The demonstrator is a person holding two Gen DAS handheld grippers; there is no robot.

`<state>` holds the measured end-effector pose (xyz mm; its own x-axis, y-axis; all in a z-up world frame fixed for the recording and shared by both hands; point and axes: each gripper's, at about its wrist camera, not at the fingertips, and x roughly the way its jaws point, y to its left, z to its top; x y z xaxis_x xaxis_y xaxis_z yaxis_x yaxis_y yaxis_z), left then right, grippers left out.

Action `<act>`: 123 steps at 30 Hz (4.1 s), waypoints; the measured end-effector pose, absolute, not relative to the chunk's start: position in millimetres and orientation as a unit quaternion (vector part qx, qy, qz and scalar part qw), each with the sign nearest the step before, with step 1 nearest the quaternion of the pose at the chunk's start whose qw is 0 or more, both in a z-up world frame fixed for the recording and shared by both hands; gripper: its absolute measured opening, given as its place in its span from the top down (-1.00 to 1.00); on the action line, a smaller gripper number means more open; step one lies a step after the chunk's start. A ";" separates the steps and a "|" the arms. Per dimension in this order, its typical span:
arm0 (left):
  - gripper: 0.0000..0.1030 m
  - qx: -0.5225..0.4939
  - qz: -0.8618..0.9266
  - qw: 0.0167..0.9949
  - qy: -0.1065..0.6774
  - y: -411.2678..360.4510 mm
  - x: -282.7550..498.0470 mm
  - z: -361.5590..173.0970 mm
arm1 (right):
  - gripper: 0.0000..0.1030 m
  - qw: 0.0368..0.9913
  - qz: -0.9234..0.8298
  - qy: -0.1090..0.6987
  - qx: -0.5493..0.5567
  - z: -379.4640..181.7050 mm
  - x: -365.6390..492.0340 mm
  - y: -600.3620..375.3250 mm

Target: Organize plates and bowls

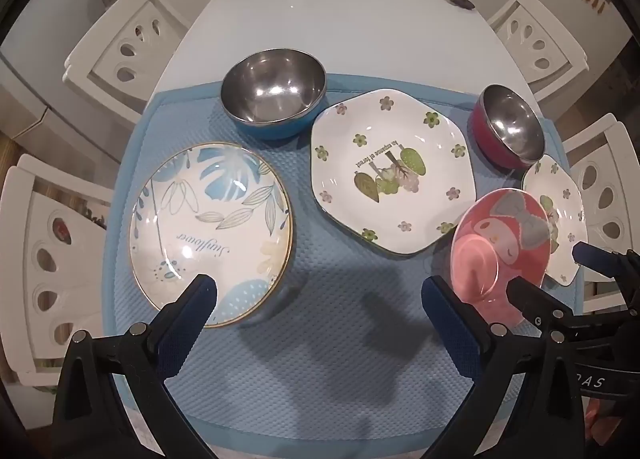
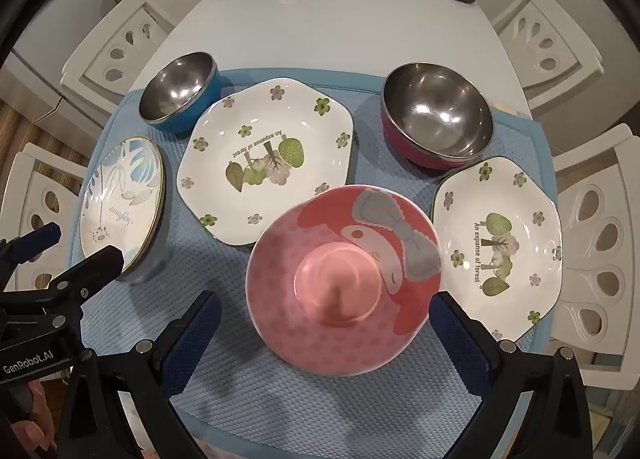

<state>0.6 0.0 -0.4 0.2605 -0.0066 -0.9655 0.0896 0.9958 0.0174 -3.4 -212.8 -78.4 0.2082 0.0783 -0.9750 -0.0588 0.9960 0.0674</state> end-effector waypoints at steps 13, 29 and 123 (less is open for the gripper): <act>-0.98 0.036 -0.029 0.799 0.599 -0.4 1.3 -5.5 | -1.00 0.779 0.045 0.625 0.020 -75.9 -4.8 -212.1; -0.98 0.038 -0.027 0.802 0.596 1.5 -1.4 -0.3 | -1.00 0.782 0.050 0.621 0.034 -72.6 -8.9 -211.4; -0.98 -0.005 0.016 0.781 0.624 165.5 -1.4 -34.7 | -1.00 0.776 0.103 0.622 0.018 -79.5 1.2 -55.5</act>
<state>-1.4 165.5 -34.7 0.2203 0.0191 -0.9753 -0.0315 0.9994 0.0124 1.2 -55.5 -79.5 0.2052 0.1814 -0.9618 -0.1369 0.9783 0.1553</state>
